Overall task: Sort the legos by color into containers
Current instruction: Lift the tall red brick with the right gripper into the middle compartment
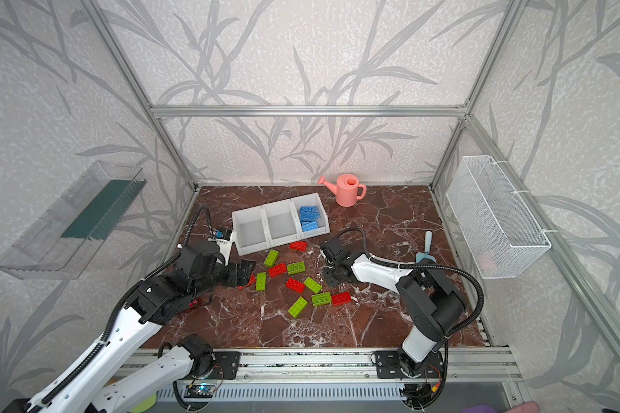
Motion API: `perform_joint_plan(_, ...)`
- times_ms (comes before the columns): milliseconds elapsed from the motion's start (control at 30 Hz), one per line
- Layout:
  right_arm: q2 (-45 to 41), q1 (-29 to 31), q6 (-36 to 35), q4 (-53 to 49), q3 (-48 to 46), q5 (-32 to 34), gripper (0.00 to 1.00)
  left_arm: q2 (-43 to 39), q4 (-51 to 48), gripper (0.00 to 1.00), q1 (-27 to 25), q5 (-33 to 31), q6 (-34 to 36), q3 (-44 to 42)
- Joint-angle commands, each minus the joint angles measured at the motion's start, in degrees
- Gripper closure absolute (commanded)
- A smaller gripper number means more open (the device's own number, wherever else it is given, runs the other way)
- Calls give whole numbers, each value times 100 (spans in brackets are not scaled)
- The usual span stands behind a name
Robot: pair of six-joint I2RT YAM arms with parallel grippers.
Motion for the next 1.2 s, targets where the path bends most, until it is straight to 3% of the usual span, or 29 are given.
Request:
perform_joint_plan(0,115,33,14,-165,242,86,58,-65,57,12,-1,5,66,-48)
perform_joint_plan(200,113,127,66,-552,620,116,71,-109,117,12,10,104,33,-62)
perform_joint_plan(633,-507,262,168,-1193,1435,-243,75,-317,225,13,13,213,24,-94)
perform_joint_plan(967,30,400,57,-1484,2938,-712,76,-425,168,13,1,-101,-11,-133)
perform_joint_plan(1167,869,427,-185,-1663,4136,-779,76,-473,148,13,-6,-226,-27,-147)
